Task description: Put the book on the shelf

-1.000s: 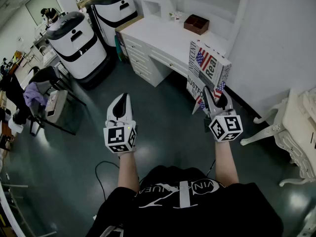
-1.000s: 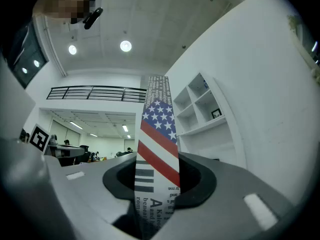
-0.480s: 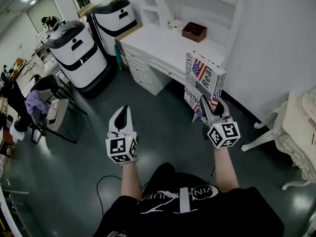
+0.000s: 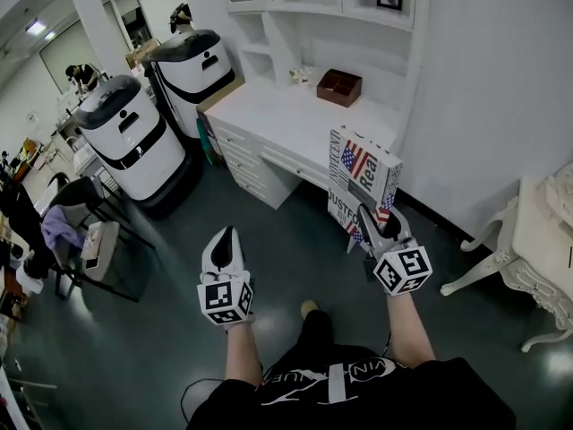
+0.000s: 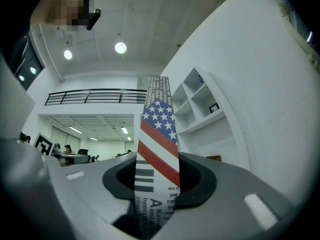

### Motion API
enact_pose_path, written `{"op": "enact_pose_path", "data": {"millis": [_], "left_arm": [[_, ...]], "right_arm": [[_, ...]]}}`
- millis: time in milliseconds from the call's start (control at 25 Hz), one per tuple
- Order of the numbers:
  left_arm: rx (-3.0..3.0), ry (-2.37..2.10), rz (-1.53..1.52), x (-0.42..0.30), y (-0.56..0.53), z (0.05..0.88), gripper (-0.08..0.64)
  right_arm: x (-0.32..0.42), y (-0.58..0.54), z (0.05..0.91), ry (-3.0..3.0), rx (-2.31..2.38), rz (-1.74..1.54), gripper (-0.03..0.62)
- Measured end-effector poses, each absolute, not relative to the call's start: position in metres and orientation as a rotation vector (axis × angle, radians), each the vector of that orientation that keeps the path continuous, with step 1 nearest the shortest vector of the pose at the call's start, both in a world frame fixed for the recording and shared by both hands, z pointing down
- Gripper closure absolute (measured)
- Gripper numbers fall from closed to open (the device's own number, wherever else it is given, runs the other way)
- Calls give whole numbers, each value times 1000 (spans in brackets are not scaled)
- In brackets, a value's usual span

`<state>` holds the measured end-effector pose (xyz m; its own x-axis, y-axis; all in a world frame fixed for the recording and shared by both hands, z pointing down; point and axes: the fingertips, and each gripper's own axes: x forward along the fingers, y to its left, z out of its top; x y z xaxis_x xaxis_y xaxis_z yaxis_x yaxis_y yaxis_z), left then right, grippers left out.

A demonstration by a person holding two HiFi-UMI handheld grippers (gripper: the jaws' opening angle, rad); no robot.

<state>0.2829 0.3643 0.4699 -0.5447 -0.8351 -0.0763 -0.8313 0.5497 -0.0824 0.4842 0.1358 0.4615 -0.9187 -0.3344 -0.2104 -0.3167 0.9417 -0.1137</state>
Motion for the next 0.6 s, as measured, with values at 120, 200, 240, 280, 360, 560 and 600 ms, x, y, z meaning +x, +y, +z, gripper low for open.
{"op": "enact_pose_path", "data": {"millis": [120,200,240,280,360,560,600], "left_arm": [[-1452,2661,-39,256,328,462,560],[-1460,2652,-34,238,306,456,560],[-1465,2646,-34,229,296,453,560],[-1468,2640,-34,219,287,451,560],[-1469,2636,-31,199,271,445,560],[-1471,2636,-35,152,242,437,560],[-1471,2639,-34,143,237,436,560]], "right_arm": [[460,102,455,2870,-503,-110,434],[440,83,452,2883,-505,-99,434],[431,75,450,2886,-508,-95,434],[421,66,448,2885,-511,-94,434],[401,49,444,2879,-513,-100,434],[350,17,439,2876,-509,-145,434],[339,11,439,2875,-506,-160,434]]}}
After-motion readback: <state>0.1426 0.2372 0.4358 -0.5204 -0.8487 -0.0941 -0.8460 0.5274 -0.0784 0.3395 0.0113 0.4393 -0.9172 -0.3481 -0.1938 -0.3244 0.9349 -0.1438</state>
